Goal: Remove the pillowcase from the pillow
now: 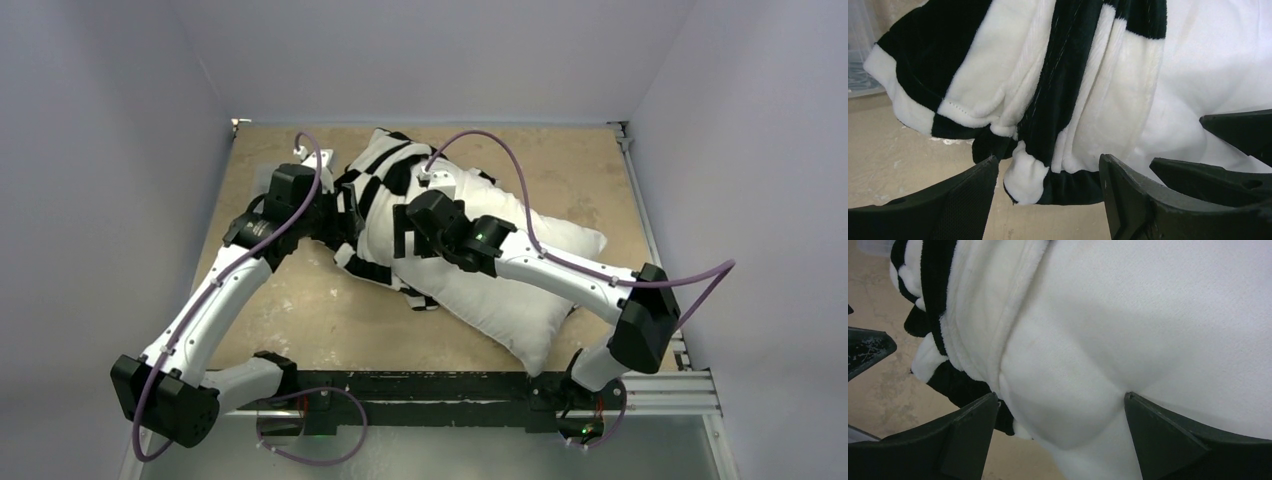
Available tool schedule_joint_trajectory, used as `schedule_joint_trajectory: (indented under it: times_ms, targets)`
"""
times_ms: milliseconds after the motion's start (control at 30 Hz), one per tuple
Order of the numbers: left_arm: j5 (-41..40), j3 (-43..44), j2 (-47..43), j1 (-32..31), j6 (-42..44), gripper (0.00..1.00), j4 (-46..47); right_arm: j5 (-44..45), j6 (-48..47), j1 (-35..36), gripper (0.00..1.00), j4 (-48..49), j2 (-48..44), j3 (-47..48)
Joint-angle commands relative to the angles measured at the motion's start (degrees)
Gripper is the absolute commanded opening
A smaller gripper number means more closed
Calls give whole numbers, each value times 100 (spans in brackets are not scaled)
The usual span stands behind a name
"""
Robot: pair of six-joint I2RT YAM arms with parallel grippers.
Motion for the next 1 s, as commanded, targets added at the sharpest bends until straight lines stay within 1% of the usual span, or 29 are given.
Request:
schedule_joint_trajectory:
  times_ms: [0,167,233,267,300,400,500,533,733,833,900,933,967]
  targets:
    - [283,-258,-86,10,-234,73,286,-42,345,-14,99,-183,193,-357]
    - [446,-410,49,10,-232,73,361,314,543,-13,98,-91,639,-738]
    - [473,-457,70,10,-224,73,405,323,561,-13,94,-21,723,-841]
    - [486,-476,89,10,-214,73,436,339,560,-13,87,32,751,-870]
    - [518,-501,100,10,-207,73,475,340,557,-13,79,105,772,-890]
    - [617,-567,171,10,-206,73,573,197,412,-23,42,389,797,-889]
    - [720,-556,305,10,-223,73,618,-66,244,-22,2,689,709,-820]
    - [767,-546,352,10,-209,73,629,-128,207,-22,0,758,652,-784]
    - [942,-604,731,-43,-163,73,785,-176,-24,-28,0,999,386,-592]
    - [795,-634,978,-85,-145,73,746,-138,-70,-26,0,1072,222,-493]
    - [666,-698,1085,-95,-152,69,795,-73,-62,-42,0,1101,78,-461]
    - [625,-718,1123,-96,-152,65,821,-35,-44,-60,0,1118,-9,-460]
    - [591,-736,1143,-96,-147,59,854,-10,-32,-96,0,1151,-96,-462]
